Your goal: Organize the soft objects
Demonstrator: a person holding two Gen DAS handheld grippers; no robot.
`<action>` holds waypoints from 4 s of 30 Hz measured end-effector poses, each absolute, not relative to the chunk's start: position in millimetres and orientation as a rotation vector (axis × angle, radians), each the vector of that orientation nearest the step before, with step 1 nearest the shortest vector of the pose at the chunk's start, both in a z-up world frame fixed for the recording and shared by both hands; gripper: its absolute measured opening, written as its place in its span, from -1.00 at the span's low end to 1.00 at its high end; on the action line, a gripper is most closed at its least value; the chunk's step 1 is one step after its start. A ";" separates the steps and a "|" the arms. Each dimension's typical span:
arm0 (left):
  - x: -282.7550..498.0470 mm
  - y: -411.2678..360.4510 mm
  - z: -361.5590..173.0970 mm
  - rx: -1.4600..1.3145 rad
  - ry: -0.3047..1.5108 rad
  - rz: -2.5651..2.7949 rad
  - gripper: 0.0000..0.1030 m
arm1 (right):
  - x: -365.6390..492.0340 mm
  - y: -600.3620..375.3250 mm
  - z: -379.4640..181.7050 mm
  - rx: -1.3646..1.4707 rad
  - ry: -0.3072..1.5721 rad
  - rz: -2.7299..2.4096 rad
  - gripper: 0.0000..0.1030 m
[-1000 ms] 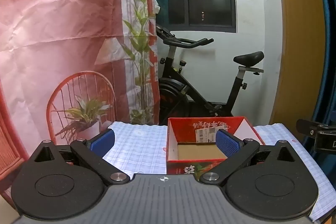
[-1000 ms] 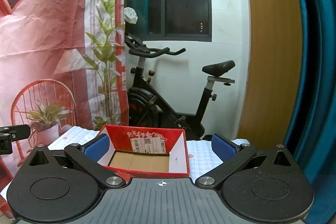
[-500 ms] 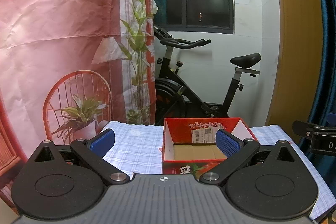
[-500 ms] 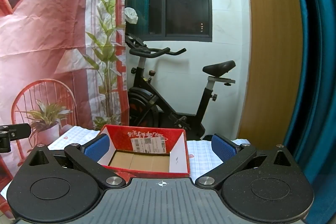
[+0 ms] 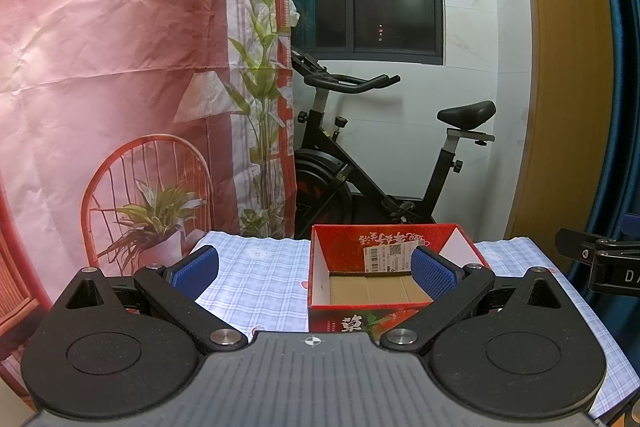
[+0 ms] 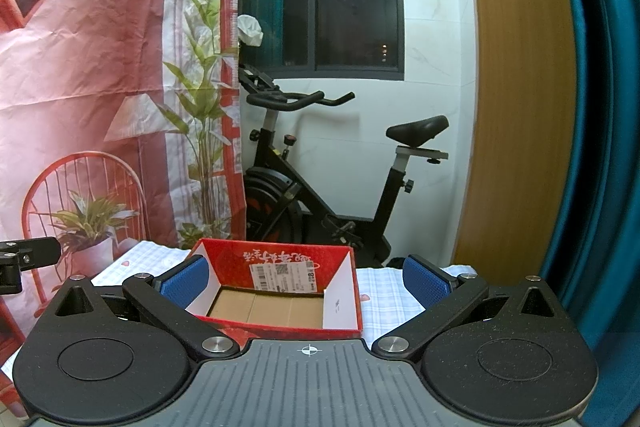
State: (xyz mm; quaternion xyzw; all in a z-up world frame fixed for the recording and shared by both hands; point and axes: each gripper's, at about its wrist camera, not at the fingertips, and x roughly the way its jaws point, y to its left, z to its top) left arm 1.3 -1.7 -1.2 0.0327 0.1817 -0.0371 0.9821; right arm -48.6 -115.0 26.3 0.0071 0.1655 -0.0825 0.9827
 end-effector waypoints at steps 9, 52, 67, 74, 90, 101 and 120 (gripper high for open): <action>1.5 -2.0 -1.8 0.066 0.366 -0.074 1.00 | -48.7 -115.3 26.2 0.015 0.333 -0.165 0.99; 1.9 -2.9 -4.5 0.071 0.366 -0.079 1.00 | -48.2 -115.6 26.1 0.018 0.335 -0.166 0.99; 16.8 -6.3 -35.4 0.090 0.425 -0.063 1.00 | -40.8 -135.1 -4.0 0.146 0.310 -0.082 0.99; 34.4 0.6 -63.3 0.055 0.492 -0.081 1.00 | -21.0 -135.2 -49.5 0.108 0.384 -0.119 0.99; 72.9 -6.8 -122.0 0.006 0.667 -0.124 0.60 | 11.3 -150.9 -125.5 0.175 0.496 -0.063 0.64; 92.5 -19.9 -161.1 -0.091 0.793 -0.271 0.22 | 25.1 -140.0 -163.2 0.188 0.609 0.069 -0.04; 96.2 -16.4 -210.3 -0.236 0.883 -0.360 0.11 | 19.4 -144.1 -186.2 0.244 0.652 0.116 -0.19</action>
